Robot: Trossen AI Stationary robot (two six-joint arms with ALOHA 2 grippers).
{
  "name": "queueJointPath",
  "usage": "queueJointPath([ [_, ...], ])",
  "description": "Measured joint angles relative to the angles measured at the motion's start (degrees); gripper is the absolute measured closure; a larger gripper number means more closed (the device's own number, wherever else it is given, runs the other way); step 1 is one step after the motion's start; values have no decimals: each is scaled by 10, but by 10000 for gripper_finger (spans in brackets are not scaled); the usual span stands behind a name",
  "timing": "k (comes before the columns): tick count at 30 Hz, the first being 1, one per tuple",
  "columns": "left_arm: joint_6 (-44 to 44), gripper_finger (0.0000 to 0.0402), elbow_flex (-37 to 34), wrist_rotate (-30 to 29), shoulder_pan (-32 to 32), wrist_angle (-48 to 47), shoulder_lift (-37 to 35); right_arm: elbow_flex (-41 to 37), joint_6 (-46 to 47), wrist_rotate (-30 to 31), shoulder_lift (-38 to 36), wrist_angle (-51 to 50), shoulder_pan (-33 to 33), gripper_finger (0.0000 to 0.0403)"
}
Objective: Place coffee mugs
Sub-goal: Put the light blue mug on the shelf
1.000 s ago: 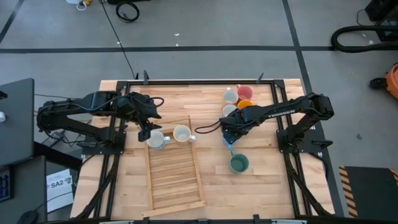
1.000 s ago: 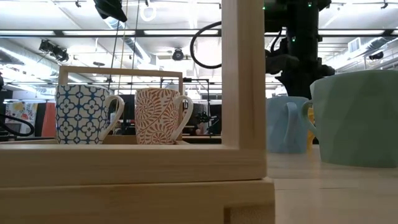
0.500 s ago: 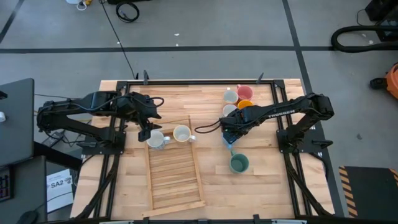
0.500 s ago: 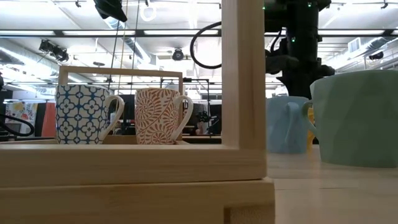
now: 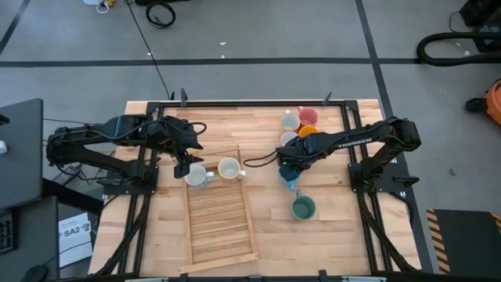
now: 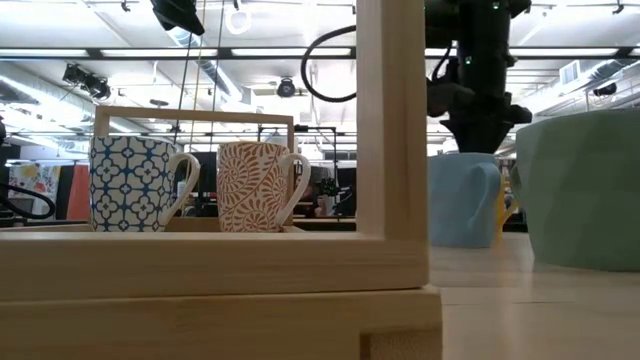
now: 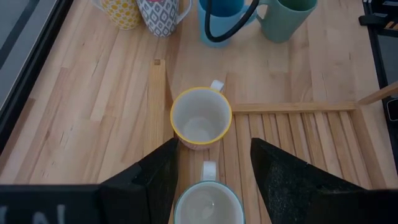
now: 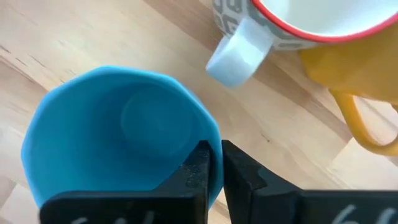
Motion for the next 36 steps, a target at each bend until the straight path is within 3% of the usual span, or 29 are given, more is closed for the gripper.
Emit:
queueJointPath([
  [10,0,198,0,0,0,0,0,20,-74,0,2,28,0,380],
  [36,1,198,0,1,-1,-6,-4,209,-289,-63,1,26,7,381],
])
